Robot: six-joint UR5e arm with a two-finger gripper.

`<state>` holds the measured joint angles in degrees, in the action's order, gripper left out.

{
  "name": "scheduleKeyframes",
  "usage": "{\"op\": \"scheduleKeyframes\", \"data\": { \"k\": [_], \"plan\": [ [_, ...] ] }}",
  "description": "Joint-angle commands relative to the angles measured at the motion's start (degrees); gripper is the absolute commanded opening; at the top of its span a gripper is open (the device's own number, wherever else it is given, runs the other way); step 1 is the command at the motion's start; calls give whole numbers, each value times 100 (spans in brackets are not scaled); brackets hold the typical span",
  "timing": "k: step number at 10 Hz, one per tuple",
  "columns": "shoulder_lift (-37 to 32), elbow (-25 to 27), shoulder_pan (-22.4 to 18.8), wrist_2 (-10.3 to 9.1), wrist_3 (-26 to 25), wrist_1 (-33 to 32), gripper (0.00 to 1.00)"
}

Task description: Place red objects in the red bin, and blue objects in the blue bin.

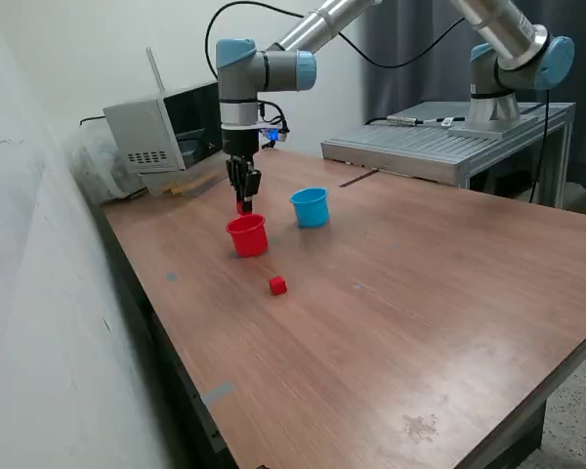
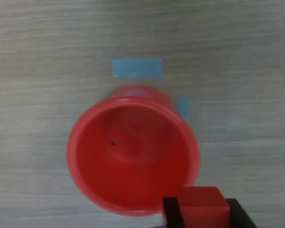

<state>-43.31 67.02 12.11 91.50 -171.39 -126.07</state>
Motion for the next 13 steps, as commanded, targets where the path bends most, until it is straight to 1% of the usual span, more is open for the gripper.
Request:
{"op": "scheduleKeyframes", "data": {
  "k": [1, 4, 5, 8, 9, 11, 12, 13],
  "plan": [
    [103, -49, 142, 0, 0, -40, 0],
    [95, -5, 168, 9, 0, -49, 0],
    [86, 4, 168, 35, 0, -49, 100],
    [42, 117, 160, 61, 9, -23, 100],
    [-158, 266, 151, 140, 9, -5, 100],
    [-1095, 766, 63, 114, 35, 160, 100],
    [-1658, 1082, -207, 105, 148, 440, 100],
    [-2107, 1346, -531, 105, 176, 495, 100]
  ]
}}
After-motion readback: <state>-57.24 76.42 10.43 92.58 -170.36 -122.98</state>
